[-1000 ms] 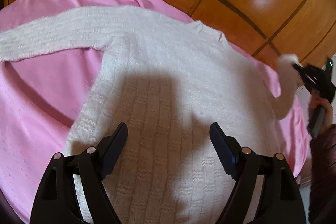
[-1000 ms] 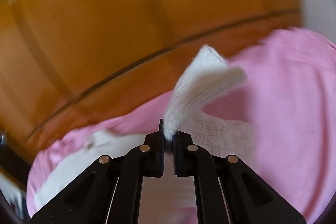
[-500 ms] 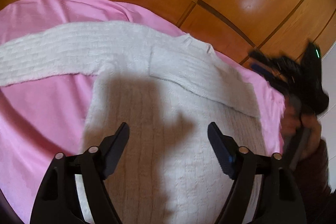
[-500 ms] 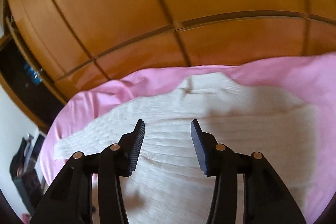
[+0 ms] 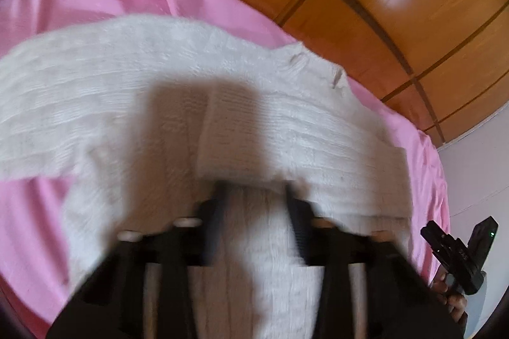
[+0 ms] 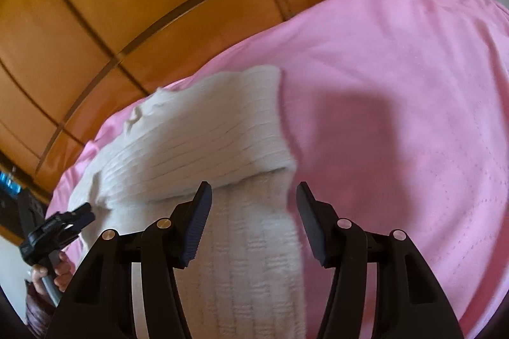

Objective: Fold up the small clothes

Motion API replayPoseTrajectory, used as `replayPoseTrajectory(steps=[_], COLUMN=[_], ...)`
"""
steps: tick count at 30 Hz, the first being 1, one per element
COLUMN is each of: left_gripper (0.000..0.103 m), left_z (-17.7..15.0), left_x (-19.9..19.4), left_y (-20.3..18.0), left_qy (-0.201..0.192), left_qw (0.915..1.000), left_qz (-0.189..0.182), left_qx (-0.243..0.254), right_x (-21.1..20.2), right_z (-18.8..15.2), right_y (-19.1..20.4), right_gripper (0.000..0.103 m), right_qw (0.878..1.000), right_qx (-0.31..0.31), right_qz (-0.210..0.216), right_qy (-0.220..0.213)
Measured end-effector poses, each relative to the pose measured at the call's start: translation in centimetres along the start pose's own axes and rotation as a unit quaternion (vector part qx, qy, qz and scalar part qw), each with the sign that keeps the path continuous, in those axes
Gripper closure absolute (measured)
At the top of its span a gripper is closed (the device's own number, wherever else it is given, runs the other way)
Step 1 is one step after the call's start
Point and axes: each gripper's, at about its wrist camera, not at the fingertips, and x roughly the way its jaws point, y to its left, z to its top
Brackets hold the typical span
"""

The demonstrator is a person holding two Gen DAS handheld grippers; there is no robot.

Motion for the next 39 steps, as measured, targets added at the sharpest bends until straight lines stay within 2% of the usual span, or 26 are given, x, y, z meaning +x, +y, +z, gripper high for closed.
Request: replayPoseTrajectory(steps=[1, 5, 7, 9, 11, 12, 13, 14, 16, 18, 20, 23, 24, 26, 27, 28, 32, 33, 35, 37, 38, 39], left_gripper=[0.103, 0.103, 0.103, 0.103, 0.103, 0.1, 0.091, 0.087, 0.047, 0.037, 0.036, 0.038, 0.044, 0.071, 0.092, 0.092, 0.094, 0.094, 0.093, 0.086, 0.084, 0.075], left_z=[0.1, 1.2, 2.0, 2.4, 2.5, 2.2, 1.8, 1.4, 0.6, 0.3, 0.4, 1.1, 1.3, 1.6, 1.7, 1.6, 2.0, 2.1, 2.0, 1.5, 1.1, 0.8], left_x=[0.1, -1.8, -2.6, -2.5, -1.5, -1.2, -1.1, -1.3, -2.3, -3.2, -3.1, -2.1, -1.5, 0.2, 0.8, 0.6, -1.7, -1.8, -0.6, 0.6, 0.5, 0.2], left_y=[-0.3, -1.2, -0.7, 0.3, 1.5, 2.0, 2.5, 2.9, 3.1, 2.8, 2.3, 1.3, 1.0, 1.1, 1.1, 1.0, 0.4, 0.3, 0.4, 0.5, 0.5, 0.6], left_qy=[-0.002, -0.055, -0.077, -0.08, -0.059, -0.055, -0.049, -0.046, -0.054, -0.065, -0.062, -0.058, -0.049, -0.026, -0.014, -0.017, -0.068, -0.073, -0.054, -0.035, -0.047, -0.053], left_qw=[1.0, 0.998, 0.9959, 0.9942, 0.9939, 0.9924, 0.9917, 0.9931, 0.996, 0.9971, 0.9975, 0.9981, 0.9987, 0.9994, 0.9998, 0.9998, 0.9976, 0.9971, 0.9965, 0.9957, 0.9949, 0.9949], left_qz=[0.004, 0.018, 0.043, 0.072, 0.094, 0.11, 0.119, 0.108, 0.068, 0.023, 0.001, 0.005, 0.009, 0.02, 0.009, 0.007, 0.01, 0.018, 0.059, 0.077, 0.08, 0.078], left_qx=[0.008, 0.025, 0.02, 0.012, 0.007, 0.005, -0.001, -0.007, -0.023, -0.033, -0.035, -0.019, -0.011, -0.01, -0.008, -0.005, 0.008, 0.014, 0.027, 0.038, 0.04, 0.036], right_x=[0.1, 1.8, 3.7, 6.3, 9.0, 10.4, 10.5, 10.6, 10.4, 10.3, 10.2, 10.1, 10.1, 10.3, 10.2, 10.2, 10.2, 10.4, 10.6, 10.7, 10.8, 10.8], right_z=[0.4, 1.8, 2.5, 2.8, 2.3, 1.7, 1.0, 0.5, 0.0, 0.1, 0.2, 0.3, 0.3, 0.3, 0.2, 0.2, 0.1, 0.1, 0.0, -0.1, -0.1, -0.1], right_y=[0.3, 2.8, 4.4, 5.7, 6.1, 6.2, 6.6, 7.0, 7.6, 7.5, 7.2, 7.0, 7.0, 7.1, 7.1, 7.1, 7.3, 7.6, 7.8, 7.9, 7.9, 7.8], right_gripper=[0.049, 0.049, 0.049, 0.049, 0.049, 0.045, 0.041, 0.04, 0.039, 0.038, 0.037, 0.037, 0.037, 0.036, 0.036, 0.036, 0.036, 0.035, 0.034, 0.034, 0.033, 0.033], right_qw=[1.0, 0.999, 0.998, 0.997, 0.994, 0.992, 0.991, 0.989, 0.985, 0.986, 0.988, 0.988, 0.988, 0.988, 0.988, 0.988, 0.986, 0.985, 0.984, 0.983, 0.983, 0.984], right_qx=[-0.002, -0.035, -0.055, -0.074, -0.084, -0.088, -0.1, -0.111, -0.121, -0.118, -0.111, -0.109, -0.11, -0.112, -0.112, -0.112, -0.117, -0.121, -0.126, -0.13, -0.128, -0.127], right_qz=[0.001, 0.008, -0.004, -0.024, -0.061, -0.078, -0.089, -0.102, -0.119, -0.118, -0.108, -0.104, -0.106, -0.108, -0.108, -0.108, -0.114, -0.117, -0.124, -0.127, -0.125, -0.124], right_qy=[-0.002, -0.011, -0.008, 0.007, 0.029, 0.036, 0.005, -0.009, -0.022, -0.022, -0.022, -0.023, -0.024, -0.024, -0.024, -0.024, -0.026, -0.027, -0.029, -0.032, -0.033, -0.032])
